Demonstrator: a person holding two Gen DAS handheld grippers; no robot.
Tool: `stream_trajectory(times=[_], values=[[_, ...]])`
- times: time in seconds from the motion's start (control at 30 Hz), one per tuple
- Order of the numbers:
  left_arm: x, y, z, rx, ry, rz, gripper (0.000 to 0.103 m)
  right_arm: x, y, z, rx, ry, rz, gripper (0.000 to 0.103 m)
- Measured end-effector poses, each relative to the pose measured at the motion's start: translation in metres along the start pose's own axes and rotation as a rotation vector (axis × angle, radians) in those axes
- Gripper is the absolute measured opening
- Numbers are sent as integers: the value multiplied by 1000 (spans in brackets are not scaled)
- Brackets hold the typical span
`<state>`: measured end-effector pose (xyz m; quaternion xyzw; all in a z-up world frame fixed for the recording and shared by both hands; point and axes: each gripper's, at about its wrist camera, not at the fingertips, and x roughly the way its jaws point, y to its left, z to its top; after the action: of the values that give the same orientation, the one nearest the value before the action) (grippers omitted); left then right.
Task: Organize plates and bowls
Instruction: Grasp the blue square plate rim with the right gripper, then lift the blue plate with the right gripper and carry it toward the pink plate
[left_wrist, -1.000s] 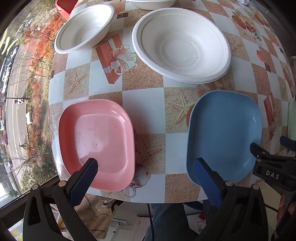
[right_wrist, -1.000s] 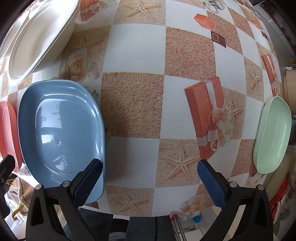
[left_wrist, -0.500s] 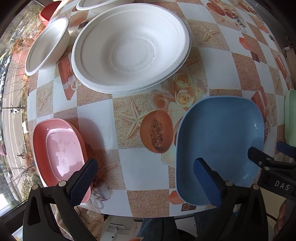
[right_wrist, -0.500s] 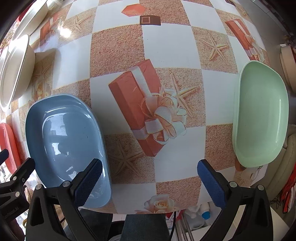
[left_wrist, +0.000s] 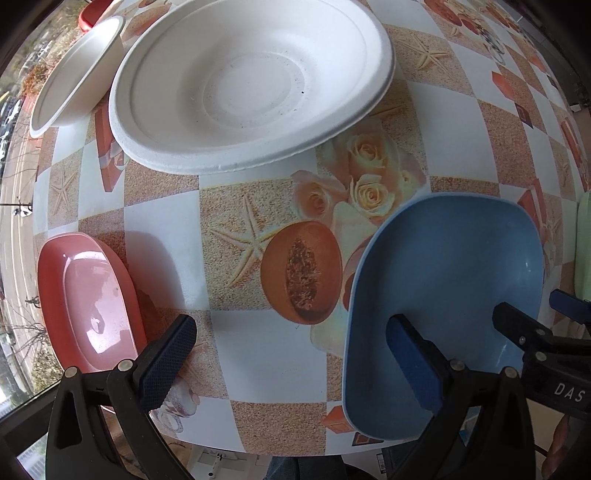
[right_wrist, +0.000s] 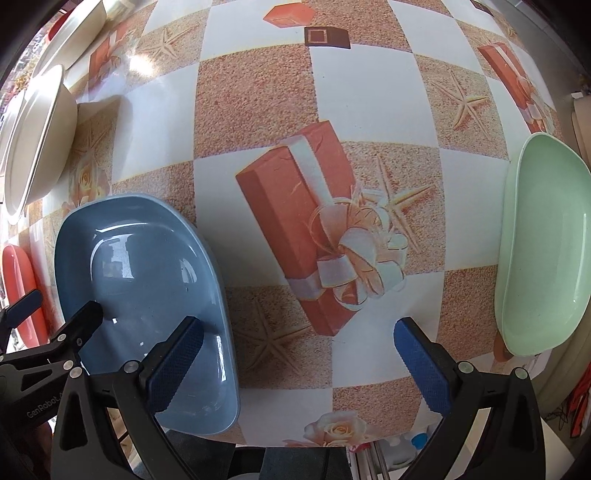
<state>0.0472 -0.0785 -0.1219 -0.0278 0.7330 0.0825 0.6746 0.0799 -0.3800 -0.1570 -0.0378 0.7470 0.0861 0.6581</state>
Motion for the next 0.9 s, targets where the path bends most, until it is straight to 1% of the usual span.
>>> stream_trajectory(times=[0.07,0.13,0.17,0.2,0.23,0.27,0.3,0.33,0.4,0.43,0.5,0.57,0.67,0.7,0.83,0.9], values=[[-2,-9,-1,8,-9,-8,100,-5,-4,2,-3,11,-2,103],[-2,-14,-1,19,-15,-25,90,-9,-3,2,-10,16,0,103],[-3,-16,-2,25,-13,-37,87,-12,0,1,-21,13,-4,100],[-4,-18,-2,28,-11,-53,78,-16,4,0,-37,3,-6,94],[-7,-21,-2,29,-4,-75,69,-19,8,-1,-53,-7,-4,90],[-7,-24,-3,33,4,-89,64,-21,12,-3,-68,-13,3,83],[-8,-28,-3,43,14,-98,52,-23,16,-4,-78,-8,6,76],[-12,-40,-1,60,23,-108,40,-23,18,-5,-81,0,13,73],[-9,-52,-2,93,45,-122,29,-25,24,-9,-79,9,36,61],[-9,-60,-4,102,50,-116,29,-26,28,-12,-87,9,42,58],[-12,-71,-10,122,43,-90,29,-26,36,-16,-116,7,50,36],[-11,-74,-17,133,46,-86,29,-27,40,-17,-97,21,44,35],[-13,-73,-27,135,71,-102,29,-25,35,-16,-42,53,79,30],[-13,-73,-30,142,74,-99,29,-25,35,-16,-35,64,89,30],[-14,-69,-45,169,62,-72,29,-29,46,-21,-64,69,70,30],[-16,-66,-48,164,61,-80,29,-32,60,-25,-73,70,72,30]])
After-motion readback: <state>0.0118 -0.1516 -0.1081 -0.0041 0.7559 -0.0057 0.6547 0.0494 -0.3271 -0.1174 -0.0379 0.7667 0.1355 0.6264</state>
